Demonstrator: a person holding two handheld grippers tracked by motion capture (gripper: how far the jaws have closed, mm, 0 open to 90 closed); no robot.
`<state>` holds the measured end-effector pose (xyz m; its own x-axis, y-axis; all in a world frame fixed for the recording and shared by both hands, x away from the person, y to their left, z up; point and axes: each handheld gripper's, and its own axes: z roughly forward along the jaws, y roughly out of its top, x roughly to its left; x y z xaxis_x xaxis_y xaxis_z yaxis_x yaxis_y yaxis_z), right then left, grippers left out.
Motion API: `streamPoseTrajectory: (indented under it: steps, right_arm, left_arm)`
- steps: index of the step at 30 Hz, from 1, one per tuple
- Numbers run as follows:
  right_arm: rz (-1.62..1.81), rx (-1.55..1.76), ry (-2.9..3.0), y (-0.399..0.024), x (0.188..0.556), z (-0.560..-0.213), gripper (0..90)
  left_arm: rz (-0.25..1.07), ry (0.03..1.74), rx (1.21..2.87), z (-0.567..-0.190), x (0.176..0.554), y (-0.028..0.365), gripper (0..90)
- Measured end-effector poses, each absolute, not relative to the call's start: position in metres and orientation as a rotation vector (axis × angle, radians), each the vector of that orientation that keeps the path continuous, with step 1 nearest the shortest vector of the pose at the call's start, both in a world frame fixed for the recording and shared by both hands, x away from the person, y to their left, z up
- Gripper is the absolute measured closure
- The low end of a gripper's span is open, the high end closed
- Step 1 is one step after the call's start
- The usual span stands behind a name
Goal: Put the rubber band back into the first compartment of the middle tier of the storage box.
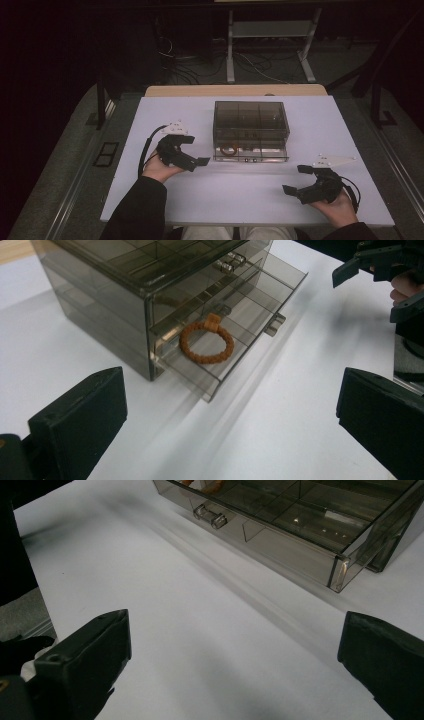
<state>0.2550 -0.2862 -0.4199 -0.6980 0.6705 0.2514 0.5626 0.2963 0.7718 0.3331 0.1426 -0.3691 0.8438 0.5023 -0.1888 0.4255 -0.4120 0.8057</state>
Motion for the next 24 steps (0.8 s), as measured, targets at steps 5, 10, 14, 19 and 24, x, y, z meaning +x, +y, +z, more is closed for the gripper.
streamPoseTrajectory:
  steps: [5,10,14,19,24]
  right_arm:
    - [1.369,1.159,2.431,-0.286,0.255,-0.420,0.1]
    - [1.369,1.151,2.431,-0.285,0.255,-0.420,0.1]
    - [1.370,1.152,2.430,-0.285,0.255,-0.420,0.1]
    - [1.369,1.155,2.430,-0.285,0.255,-0.420,0.1]
    - [1.366,1.150,2.433,-0.285,0.255,-0.420,0.1]
  left_arm:
    - [0.106,0.688,2.043,-0.375,0.323,0.150,0.0]
    - [0.105,0.715,2.021,-0.385,0.313,0.158,0.0]
    - [0.103,0.727,1.997,-0.393,0.306,0.163,0.0]
    - [0.107,0.734,1.975,-0.400,0.296,0.168,0.0]
    - [0.124,0.746,1.961,-0.407,0.290,0.171,0.0]
